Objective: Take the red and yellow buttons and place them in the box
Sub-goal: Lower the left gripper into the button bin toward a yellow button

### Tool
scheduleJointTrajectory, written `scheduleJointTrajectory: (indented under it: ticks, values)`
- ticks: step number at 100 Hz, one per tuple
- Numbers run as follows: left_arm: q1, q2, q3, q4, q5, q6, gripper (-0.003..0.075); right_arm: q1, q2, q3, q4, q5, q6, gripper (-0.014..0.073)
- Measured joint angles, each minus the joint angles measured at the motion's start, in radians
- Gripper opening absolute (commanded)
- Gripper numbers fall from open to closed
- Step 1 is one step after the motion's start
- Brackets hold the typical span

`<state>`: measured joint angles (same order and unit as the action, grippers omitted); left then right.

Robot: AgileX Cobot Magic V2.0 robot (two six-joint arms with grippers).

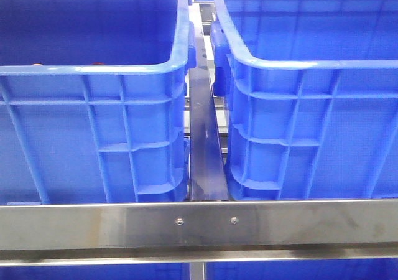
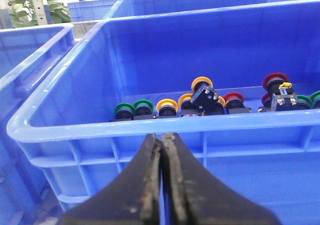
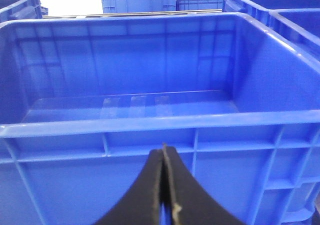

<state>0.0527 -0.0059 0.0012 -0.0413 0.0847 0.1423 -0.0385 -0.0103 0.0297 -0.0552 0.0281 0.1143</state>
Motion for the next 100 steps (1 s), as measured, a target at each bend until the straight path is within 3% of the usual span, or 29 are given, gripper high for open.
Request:
scheduleJointTrajectory:
  ticks: [45,72,100]
  values:
    - [0.0,0.0,-0.013,0.0,-0.029,0.0,-0.002,0.0,0.0,0.0,0.0,0.0,0.0,-0.0069]
    - [0.0,0.026,-0.185,0.0,0.111,0.0,-0.002,0.0,0.0,0.0,0.0,0.0,0.0,-0.0069]
    - [0.0,0.221,-0.398,0.0,0.339,0.0,-0.002,0.0,0.0,0.0,0.0,0.0,0.0,-0.0069]
